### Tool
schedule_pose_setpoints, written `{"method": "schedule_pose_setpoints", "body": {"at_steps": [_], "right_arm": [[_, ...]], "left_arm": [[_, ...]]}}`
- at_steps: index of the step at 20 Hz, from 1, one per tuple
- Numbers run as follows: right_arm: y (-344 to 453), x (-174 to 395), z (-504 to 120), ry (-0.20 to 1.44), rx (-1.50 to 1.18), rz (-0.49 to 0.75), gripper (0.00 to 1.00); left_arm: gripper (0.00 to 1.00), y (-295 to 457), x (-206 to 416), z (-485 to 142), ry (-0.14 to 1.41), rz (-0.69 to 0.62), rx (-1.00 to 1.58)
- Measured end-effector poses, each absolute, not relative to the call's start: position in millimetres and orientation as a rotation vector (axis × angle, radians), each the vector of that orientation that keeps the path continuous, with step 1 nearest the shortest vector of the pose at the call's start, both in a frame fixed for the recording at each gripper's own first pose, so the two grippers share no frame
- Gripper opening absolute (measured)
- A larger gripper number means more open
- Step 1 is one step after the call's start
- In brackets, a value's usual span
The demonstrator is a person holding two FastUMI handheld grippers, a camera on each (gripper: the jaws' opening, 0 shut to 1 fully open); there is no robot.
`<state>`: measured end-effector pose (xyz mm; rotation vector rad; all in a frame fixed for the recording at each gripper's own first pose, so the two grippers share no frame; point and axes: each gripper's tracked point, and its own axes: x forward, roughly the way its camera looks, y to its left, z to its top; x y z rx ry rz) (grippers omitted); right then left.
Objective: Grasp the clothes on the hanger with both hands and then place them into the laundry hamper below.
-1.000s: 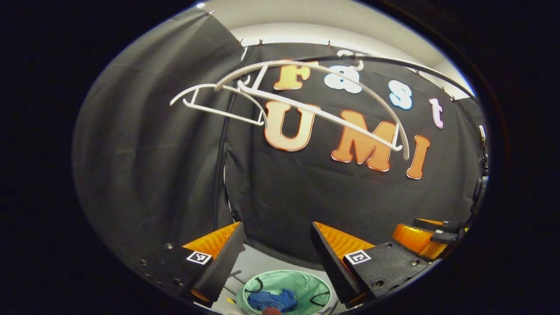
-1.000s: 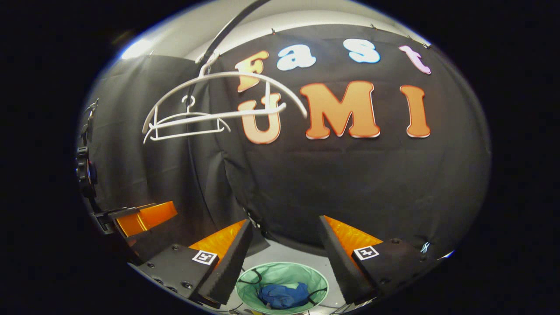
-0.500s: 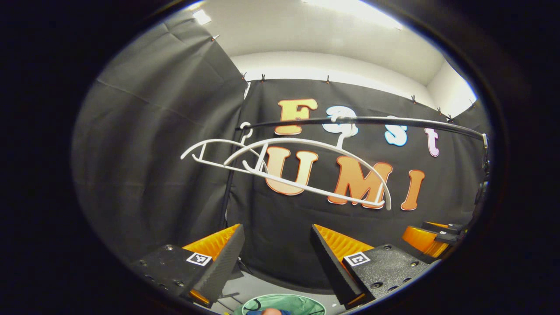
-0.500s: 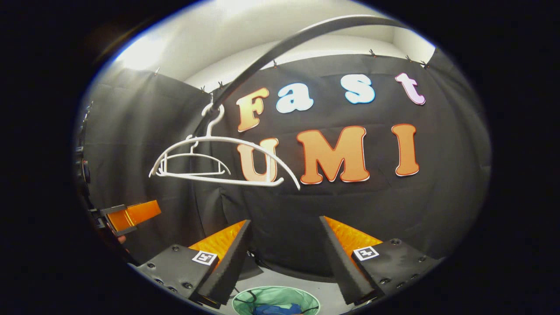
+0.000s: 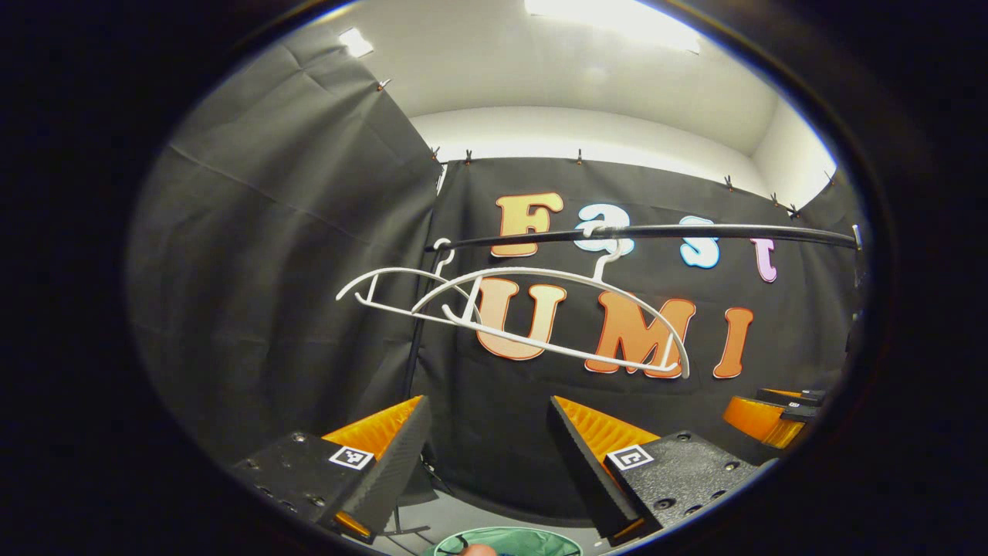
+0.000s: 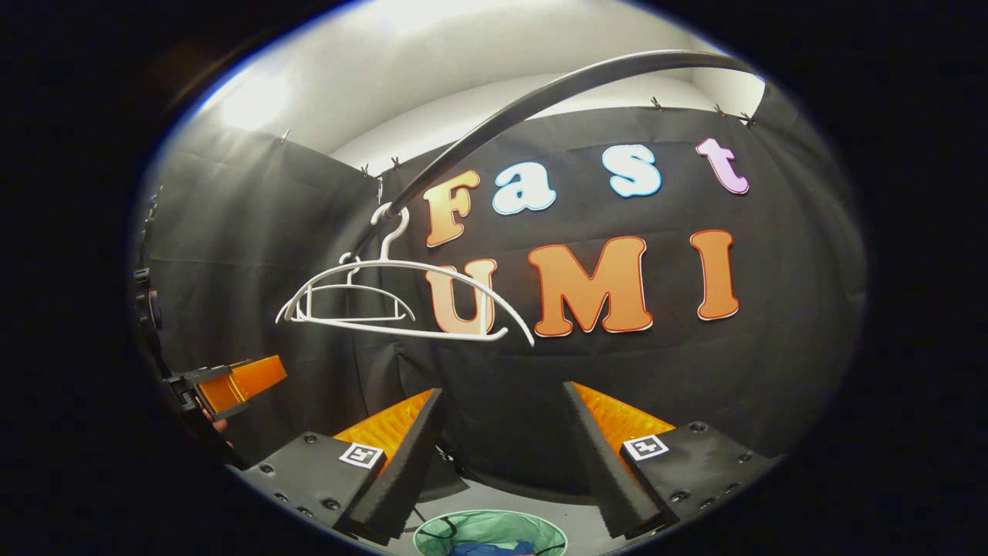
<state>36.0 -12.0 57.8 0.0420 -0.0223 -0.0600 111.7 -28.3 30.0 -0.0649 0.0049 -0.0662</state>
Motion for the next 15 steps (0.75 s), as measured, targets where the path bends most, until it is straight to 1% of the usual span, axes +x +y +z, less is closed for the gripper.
{"method": "schedule_pose_setpoints", "body": {"at_steps": [3, 4, 6, 8, 9, 10, 11, 12, 13, 14, 15], "right_arm": [[-17, 33, 56, -0.032, 0.047, -0.073, 0.98], [-15, 33, 55, -0.031, 0.051, -0.07, 0.98], [-16, 36, 53, -0.028, 0.057, -0.065, 0.98], [-18, 34, 52, -0.03, 0.065, -0.068, 0.98], [-19, 35, 52, -0.029, 0.069, -0.067, 0.98], [-19, 35, 50, -0.029, 0.073, -0.067, 0.98], [-20, 36, 49, -0.029, 0.075, -0.065, 0.98], [-21, 37, 48, -0.028, 0.073, -0.065, 0.98], [-22, 37, 48, -0.029, 0.071, -0.066, 0.98], [-23, 36, 48, -0.03, 0.068, -0.067, 0.98], [-24, 36, 48, -0.032, 0.067, -0.067, 0.98]], "left_arm": [[0.92, -28, 114, 30, 0.012, -0.071, -0.055], [0.98, -28, 115, 31, 0.016, -0.074, -0.059], [0.92, -34, 117, 34, 0.007, -0.086, -0.068], [0.92, -39, 118, 37, -0.003, -0.092, -0.06], [0.95, -41, 118, 38, -0.007, -0.096, -0.051], [0.95, -44, 118, 39, -0.01, -0.101, -0.045], [0.92, -47, 118, 39, -0.013, -0.106, -0.041], [0.92, -49, 118, 40, -0.015, -0.111, -0.041], [0.95, -50, 118, 40, -0.017, -0.113, -0.041], [0.92, -51, 118, 41, -0.02, -0.114, -0.04], [0.95, -52, 119, 41, -0.023, -0.114, -0.039]]}}
